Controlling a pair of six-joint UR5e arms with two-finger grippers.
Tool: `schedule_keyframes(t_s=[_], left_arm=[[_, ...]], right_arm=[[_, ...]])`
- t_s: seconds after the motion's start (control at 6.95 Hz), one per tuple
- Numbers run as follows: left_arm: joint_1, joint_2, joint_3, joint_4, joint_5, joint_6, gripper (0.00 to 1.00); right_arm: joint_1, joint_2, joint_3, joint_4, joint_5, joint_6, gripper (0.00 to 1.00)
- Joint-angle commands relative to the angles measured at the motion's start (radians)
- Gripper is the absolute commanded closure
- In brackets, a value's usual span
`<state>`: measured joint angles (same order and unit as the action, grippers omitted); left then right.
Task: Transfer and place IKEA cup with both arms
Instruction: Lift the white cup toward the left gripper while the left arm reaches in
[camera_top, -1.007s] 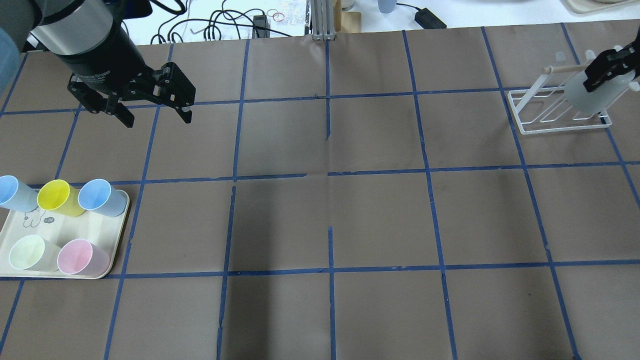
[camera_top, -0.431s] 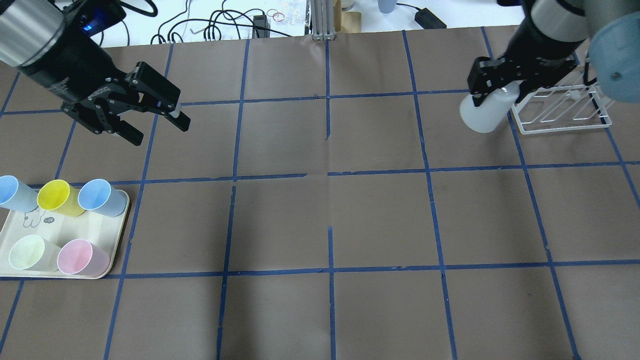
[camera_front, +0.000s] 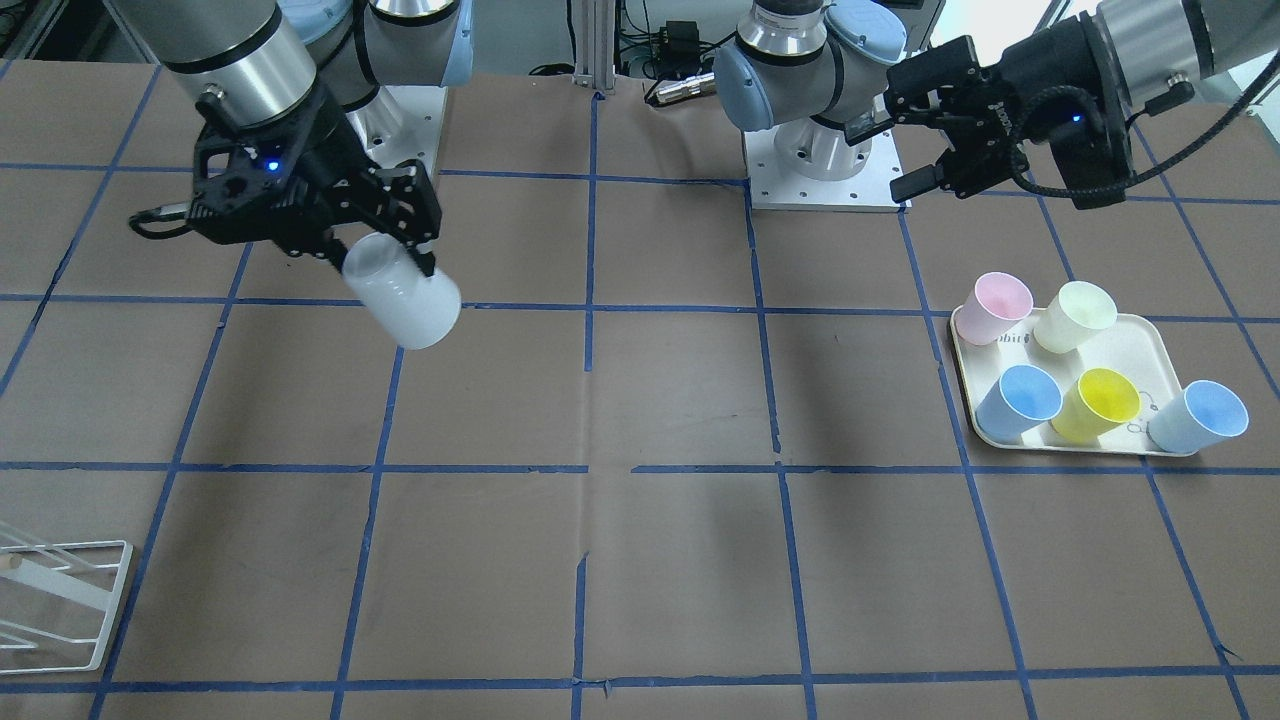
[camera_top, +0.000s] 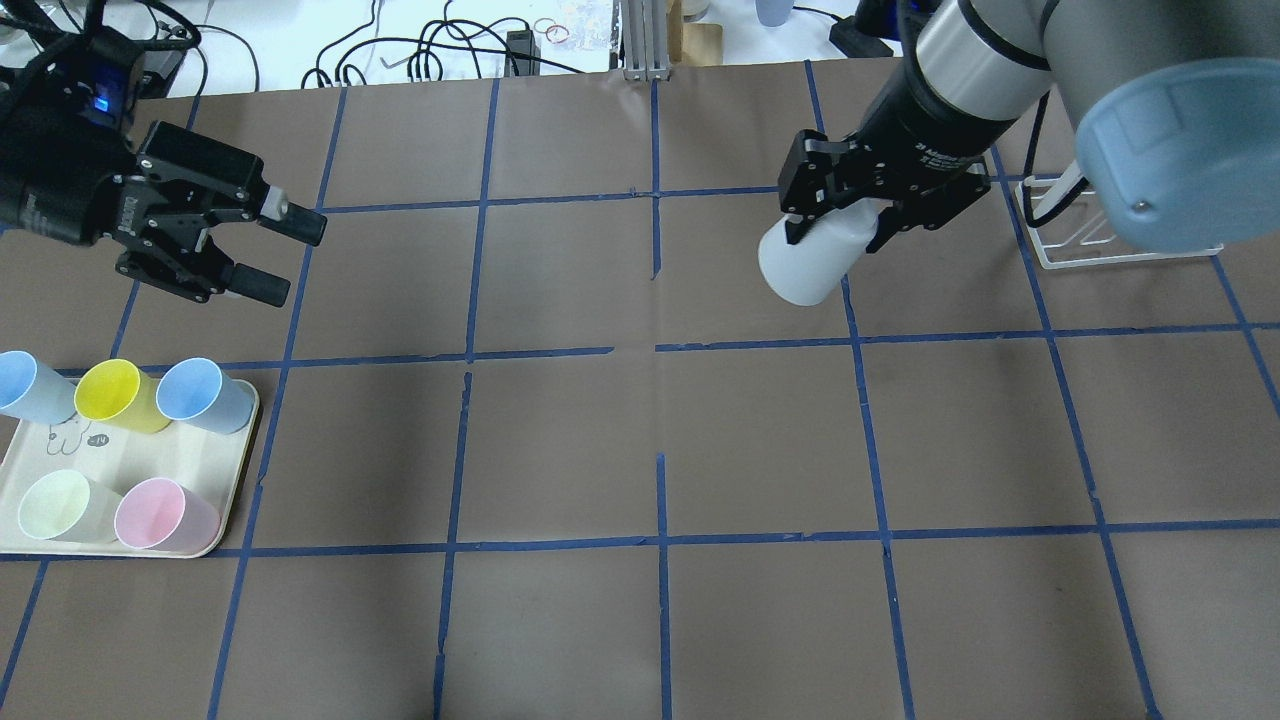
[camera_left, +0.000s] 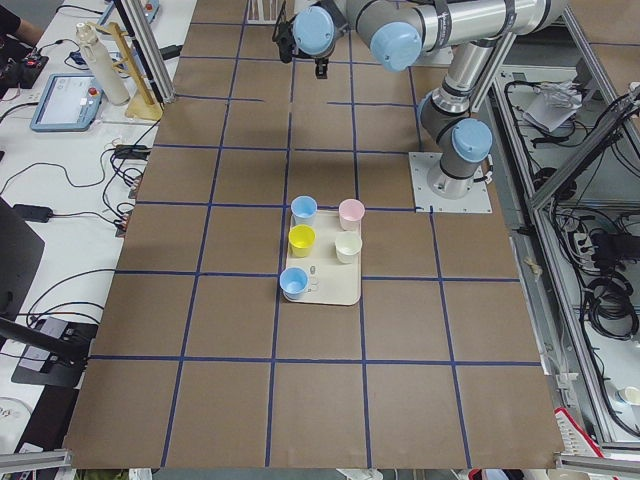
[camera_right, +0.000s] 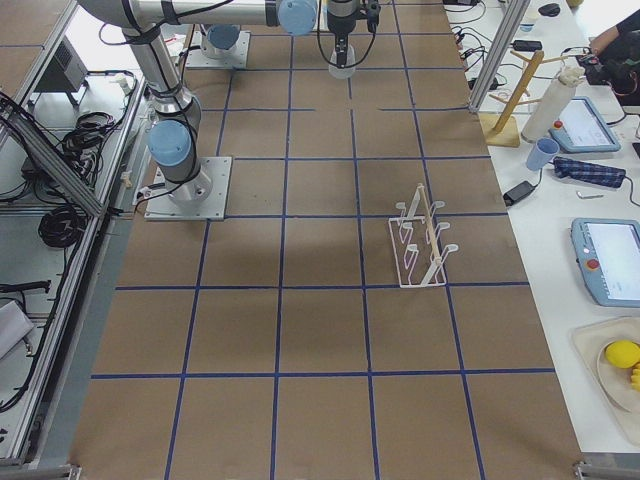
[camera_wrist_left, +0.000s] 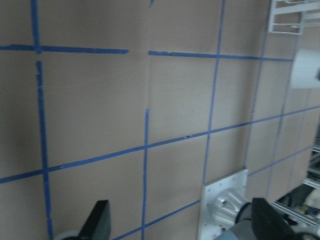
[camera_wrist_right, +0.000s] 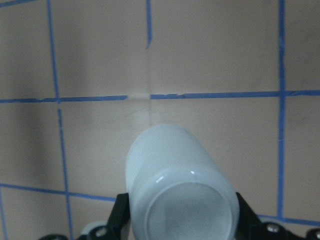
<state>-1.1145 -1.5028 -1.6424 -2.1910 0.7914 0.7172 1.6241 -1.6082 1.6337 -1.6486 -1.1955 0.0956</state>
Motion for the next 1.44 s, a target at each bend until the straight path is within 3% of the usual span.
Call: schedule_keyframes(t_s=[0.0,0.29,0.58,0.72,0.86,1.29], left_arm=[[0.016,-0.020,-0.159,-0.021,-0.252,0.126,0.00],[-0.046,-0.043,-0.240,-0.019,-0.432,0.165,0.00],[-0.157,-0.054,-0.234,-0.018,-0.521,0.137,0.00],[-0.160,-0.063,-0.240,-0.018,-0.523,0.140,0.00],[-0.165,-0.066,-0.244,-0.021,-0.526,0.145,0.00],[-0.169,-0.051,-0.247,-0.033,-0.528,0.151,0.00]], right_arm=[[-0.006,-0.030,0.017,0.052,0.337,0.088,1.00],[-0.015,-0.013,0.031,0.107,0.601,0.085,1.00],[-0.065,-0.010,0.177,0.104,0.890,0.049,1.00],[-0.067,-0.010,0.249,0.101,1.044,-0.006,1.00],[-0.067,-0.010,0.268,0.099,1.086,-0.013,1.00],[-0.061,0.011,0.278,0.104,1.090,-0.011,1.00]])
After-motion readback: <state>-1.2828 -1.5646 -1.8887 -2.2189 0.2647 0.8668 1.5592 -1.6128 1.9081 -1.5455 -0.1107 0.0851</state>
